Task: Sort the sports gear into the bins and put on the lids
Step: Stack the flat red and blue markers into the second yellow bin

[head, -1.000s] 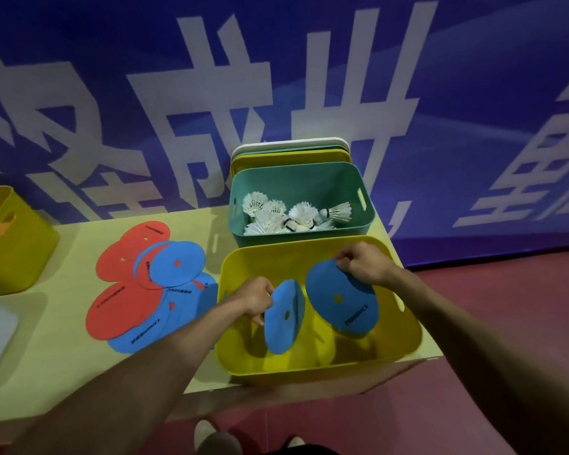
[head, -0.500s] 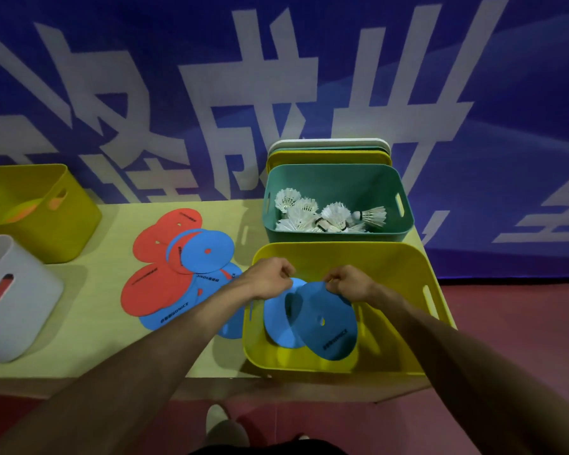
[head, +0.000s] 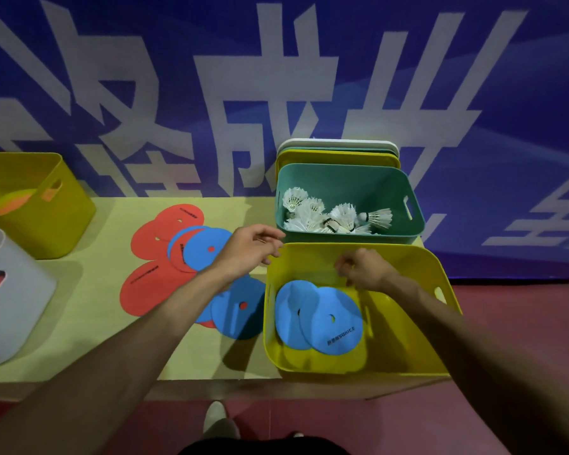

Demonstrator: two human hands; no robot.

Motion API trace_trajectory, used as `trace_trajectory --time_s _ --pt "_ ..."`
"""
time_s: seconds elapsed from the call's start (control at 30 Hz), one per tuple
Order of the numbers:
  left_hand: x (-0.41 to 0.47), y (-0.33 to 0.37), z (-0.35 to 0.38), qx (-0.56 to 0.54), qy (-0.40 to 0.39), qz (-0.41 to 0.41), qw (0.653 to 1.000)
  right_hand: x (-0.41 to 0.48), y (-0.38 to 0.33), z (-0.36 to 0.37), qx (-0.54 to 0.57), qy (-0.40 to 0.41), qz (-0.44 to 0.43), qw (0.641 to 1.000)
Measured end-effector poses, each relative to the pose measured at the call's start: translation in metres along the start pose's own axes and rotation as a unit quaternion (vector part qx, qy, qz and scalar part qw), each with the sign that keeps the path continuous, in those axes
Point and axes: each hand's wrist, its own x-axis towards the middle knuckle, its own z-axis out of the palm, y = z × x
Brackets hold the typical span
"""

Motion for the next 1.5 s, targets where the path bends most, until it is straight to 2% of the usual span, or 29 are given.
trace_trajectory --time_s 0.17,0.33,0.57,0.73,0.97,1.23,1.37,1.5 --pt "0.008 -0.007 -0.032 -0.019 0.021 0.008 1.0 0.001 -0.053 -0.014 0.02 0.081 -0.08 0.993" --pt "0.011 -0.018 -0.076 -0.007 0.027 0.018 0.999 0.018 -0.116 -0.008 0.019 0.148 -0.111 0.983" --pt "0.009 -0.068 -0.149 -0.013 0.081 -0.03 0.996 0.057 -0.202 0.042 0.053 0.124 -0.129 0.982" --pt "0.003 -0.134 -0.201 0.01 0.123 -0.108 0.986 0.09 -0.232 0.109 0.11 0.054 -0.064 0.99" --pt "-0.009 -0.209 -0.248 0.009 0.141 -0.214 0.966 0.109 -0.23 0.178 0.077 0.017 0.034 0.996" --pt "0.005 -0.262 -0.244 0.065 0.178 -0.276 0.942 0.106 -0.202 0.214 0.037 -0.012 0.127 0.991" --pt "0.016 -0.269 -0.232 0.12 0.213 -0.307 0.92 0.1 -0.184 0.221 0.034 -0.016 0.202 0.979" --pt "0.024 -0.273 -0.22 0.12 0.239 -0.339 0.902 0.097 -0.168 0.222 0.008 -0.011 0.251 0.968"
